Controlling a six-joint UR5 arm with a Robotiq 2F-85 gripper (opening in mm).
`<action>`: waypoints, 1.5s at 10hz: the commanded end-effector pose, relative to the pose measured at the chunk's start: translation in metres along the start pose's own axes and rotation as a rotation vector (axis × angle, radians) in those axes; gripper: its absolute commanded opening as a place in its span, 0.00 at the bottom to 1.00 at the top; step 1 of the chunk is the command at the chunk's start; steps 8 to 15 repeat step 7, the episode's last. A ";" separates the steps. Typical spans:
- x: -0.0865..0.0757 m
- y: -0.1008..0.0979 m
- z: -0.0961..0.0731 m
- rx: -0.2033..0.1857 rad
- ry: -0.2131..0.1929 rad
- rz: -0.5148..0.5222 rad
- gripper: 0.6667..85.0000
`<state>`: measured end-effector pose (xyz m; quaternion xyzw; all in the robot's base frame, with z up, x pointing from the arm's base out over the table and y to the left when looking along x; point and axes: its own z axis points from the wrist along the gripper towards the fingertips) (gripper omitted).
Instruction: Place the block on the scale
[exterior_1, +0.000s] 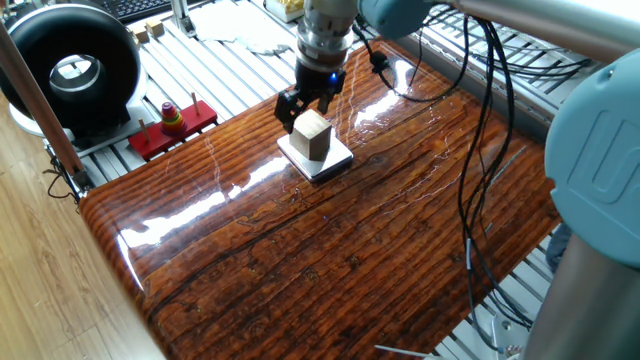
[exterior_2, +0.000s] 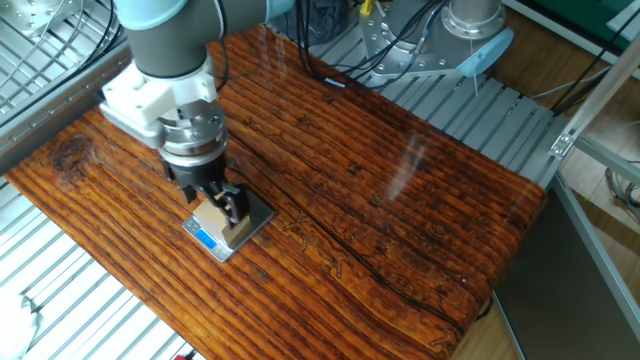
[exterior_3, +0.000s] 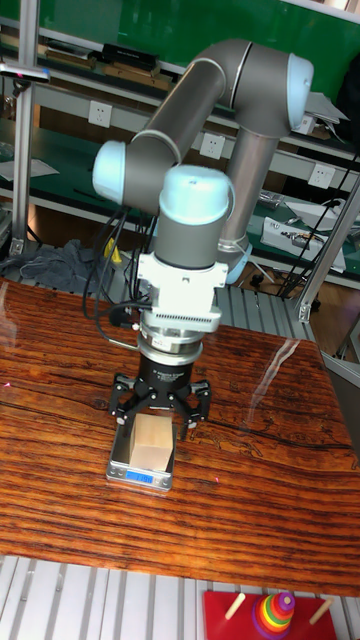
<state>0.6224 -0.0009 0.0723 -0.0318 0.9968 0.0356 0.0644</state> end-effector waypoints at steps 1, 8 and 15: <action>-0.015 -0.019 -0.026 0.085 0.041 -0.032 0.67; -0.051 0.000 -0.028 0.048 0.051 -0.012 0.01; -0.051 0.000 -0.028 0.048 0.051 -0.012 0.01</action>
